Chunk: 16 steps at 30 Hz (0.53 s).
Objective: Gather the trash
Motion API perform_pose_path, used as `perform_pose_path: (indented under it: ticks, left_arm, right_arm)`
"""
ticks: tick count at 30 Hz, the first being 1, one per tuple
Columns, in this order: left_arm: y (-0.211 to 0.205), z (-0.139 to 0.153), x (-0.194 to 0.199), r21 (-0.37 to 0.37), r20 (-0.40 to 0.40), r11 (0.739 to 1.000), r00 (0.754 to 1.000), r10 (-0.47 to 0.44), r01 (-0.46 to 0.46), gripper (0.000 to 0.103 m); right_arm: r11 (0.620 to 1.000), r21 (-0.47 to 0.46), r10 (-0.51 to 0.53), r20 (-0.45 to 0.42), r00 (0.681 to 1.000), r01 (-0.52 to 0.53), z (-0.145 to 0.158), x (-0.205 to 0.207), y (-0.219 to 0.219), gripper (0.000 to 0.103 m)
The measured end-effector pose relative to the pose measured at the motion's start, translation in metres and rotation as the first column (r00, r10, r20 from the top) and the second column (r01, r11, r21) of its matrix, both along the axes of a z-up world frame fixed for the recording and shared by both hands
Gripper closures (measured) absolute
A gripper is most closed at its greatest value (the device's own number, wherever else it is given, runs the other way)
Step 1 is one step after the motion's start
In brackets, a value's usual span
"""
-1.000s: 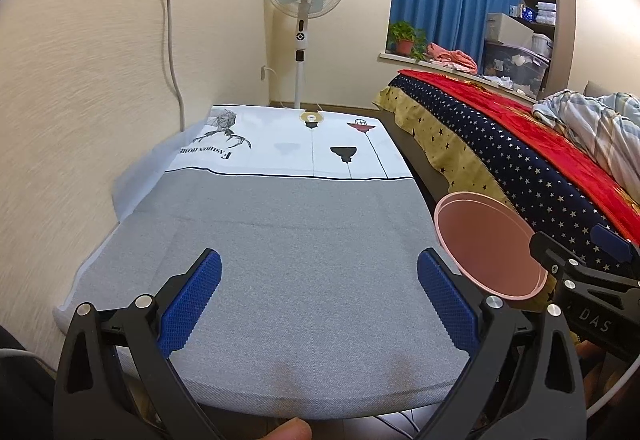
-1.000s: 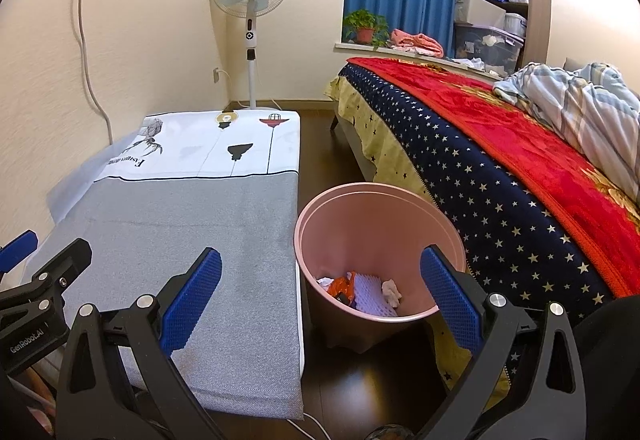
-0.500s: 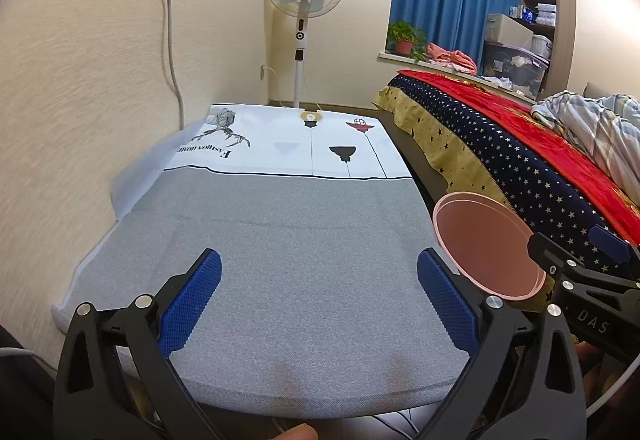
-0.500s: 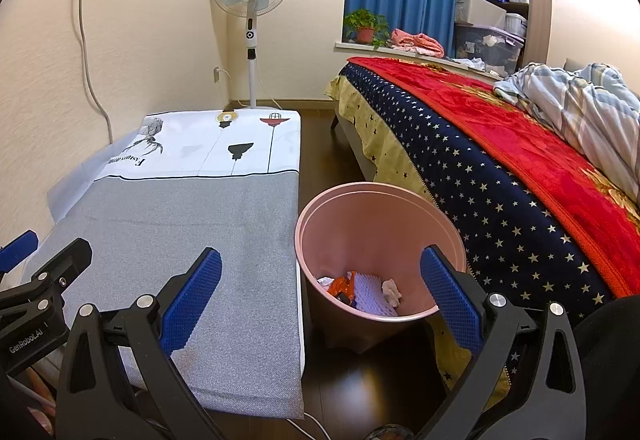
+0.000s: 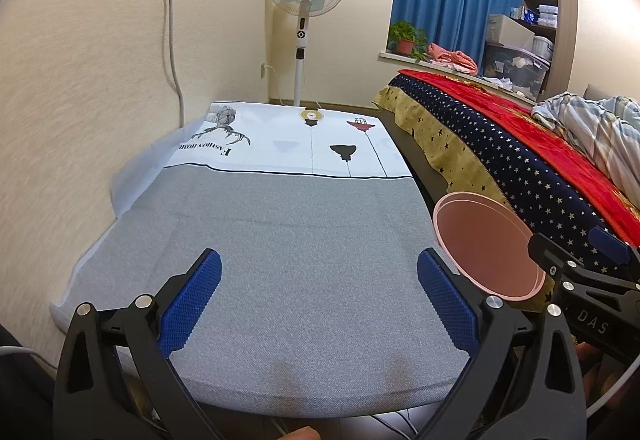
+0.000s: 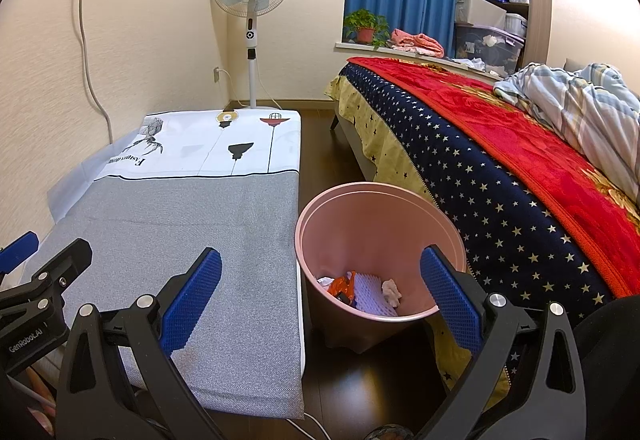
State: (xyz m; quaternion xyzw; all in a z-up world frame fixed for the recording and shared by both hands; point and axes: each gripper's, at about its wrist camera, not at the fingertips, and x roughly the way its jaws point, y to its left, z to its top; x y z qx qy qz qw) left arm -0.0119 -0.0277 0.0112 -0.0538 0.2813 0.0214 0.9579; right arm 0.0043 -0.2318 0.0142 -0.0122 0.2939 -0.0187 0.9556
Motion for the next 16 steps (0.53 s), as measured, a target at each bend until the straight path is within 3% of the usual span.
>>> perform_pose_path:
  ticks: [16]
  left_arm:
    - [-0.0026,0.0005,0.0023,-0.001,-0.009,1.000,1.000,0.025,-0.025,0.008]
  right_arm:
    - [1.000,-0.001,0.000,-0.004,1.000,0.000,-0.0004,0.0002,-0.0002,0.005]
